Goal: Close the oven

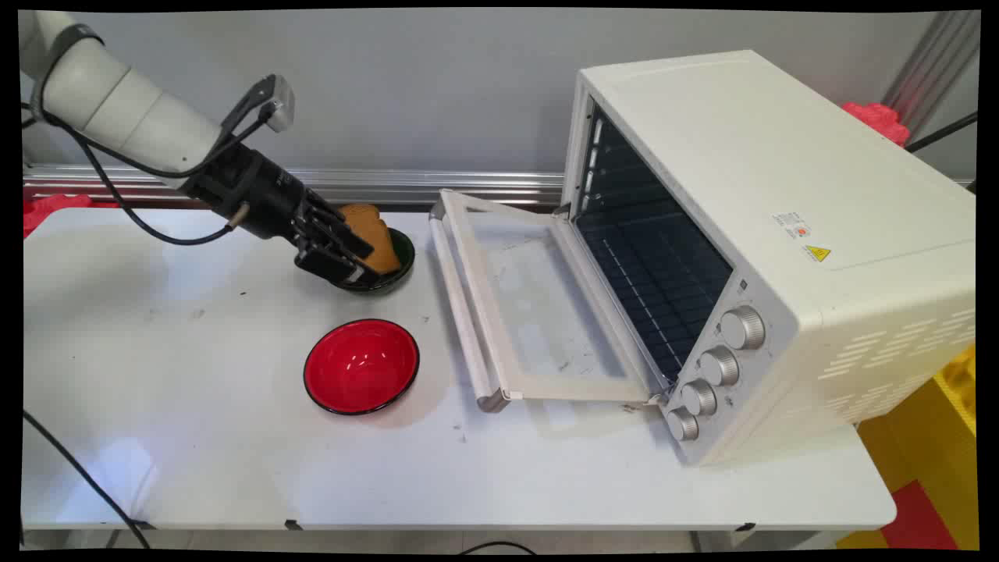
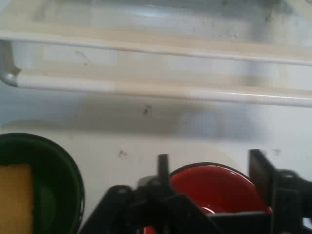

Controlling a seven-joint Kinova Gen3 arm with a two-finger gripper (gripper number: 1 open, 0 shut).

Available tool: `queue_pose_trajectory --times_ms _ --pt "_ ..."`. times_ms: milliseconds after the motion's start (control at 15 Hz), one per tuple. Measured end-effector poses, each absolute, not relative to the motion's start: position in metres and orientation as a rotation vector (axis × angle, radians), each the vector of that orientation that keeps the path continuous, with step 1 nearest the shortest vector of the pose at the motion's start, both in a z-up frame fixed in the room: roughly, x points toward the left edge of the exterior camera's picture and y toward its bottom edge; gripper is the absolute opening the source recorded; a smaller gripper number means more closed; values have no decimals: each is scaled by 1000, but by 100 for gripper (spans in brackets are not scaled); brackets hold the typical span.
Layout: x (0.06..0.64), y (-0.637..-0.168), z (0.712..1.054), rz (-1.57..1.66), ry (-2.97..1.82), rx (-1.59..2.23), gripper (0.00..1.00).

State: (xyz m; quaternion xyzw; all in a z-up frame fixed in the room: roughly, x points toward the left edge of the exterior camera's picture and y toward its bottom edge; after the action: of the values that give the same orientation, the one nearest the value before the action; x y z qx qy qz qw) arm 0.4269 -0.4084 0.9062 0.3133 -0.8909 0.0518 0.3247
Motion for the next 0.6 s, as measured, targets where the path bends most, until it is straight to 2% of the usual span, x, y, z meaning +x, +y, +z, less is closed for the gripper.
queue_pose_trajectory --times_ms 600 --pt "423 -421 883 79 -2328 802 0"
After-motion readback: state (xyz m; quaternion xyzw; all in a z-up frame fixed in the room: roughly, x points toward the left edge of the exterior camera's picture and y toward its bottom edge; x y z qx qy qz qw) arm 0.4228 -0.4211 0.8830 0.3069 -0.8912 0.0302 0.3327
